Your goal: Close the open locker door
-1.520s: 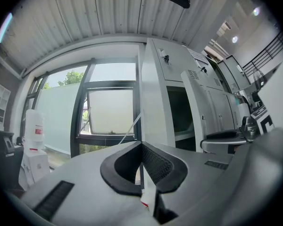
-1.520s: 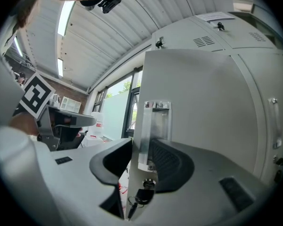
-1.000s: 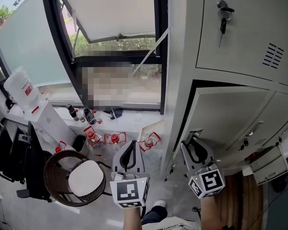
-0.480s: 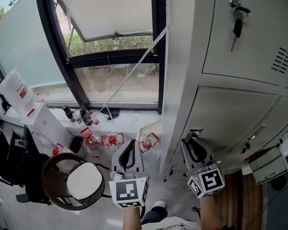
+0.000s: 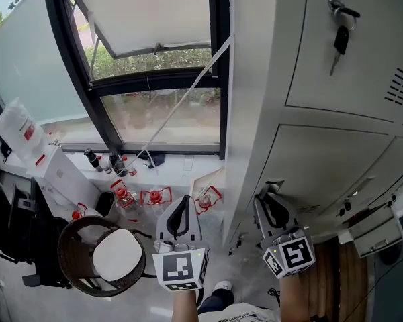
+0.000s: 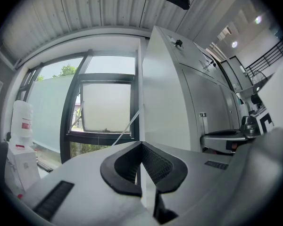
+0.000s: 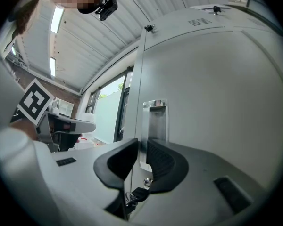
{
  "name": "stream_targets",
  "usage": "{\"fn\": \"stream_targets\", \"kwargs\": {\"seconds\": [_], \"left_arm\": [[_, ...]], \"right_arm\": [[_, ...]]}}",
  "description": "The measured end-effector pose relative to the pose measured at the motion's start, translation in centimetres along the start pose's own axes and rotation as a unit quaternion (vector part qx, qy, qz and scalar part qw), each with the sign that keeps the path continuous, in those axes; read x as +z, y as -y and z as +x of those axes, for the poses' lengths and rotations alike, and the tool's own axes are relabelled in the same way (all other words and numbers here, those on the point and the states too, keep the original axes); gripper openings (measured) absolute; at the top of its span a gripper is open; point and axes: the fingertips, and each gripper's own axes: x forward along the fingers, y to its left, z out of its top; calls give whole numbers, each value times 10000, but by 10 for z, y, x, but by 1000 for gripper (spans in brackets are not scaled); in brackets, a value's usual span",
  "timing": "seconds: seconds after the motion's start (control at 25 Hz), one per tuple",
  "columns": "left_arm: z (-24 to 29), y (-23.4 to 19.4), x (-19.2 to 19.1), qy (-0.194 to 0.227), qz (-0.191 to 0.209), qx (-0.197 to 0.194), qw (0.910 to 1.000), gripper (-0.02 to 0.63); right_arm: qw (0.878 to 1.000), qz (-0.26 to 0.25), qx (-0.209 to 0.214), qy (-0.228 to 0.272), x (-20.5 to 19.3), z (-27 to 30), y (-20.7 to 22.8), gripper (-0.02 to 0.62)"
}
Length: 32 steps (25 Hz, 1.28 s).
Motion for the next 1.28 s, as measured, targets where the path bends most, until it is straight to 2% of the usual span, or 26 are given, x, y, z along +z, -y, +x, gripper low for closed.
{"fn": "stream_targets", "kwargs": {"seconds": [0.48, 0.76, 1.08, 1.28], "left_arm": [[-6, 13, 4, 15, 49, -102, 9999, 0], [-13, 35, 11, 113, 72, -270, 9995, 0], [-11, 86, 17, 190, 70, -812, 9965, 0], [-3, 130, 22, 251, 49, -1326, 9908, 0]], "right_arm": [[9998, 54, -135, 149, 7, -16, 6, 58], [9989, 26, -374, 276, 17, -40, 18, 58], [9949, -62, -948, 329, 26, -87, 51, 58], [9887, -149, -1458, 322, 30, -121, 81, 58]]}}
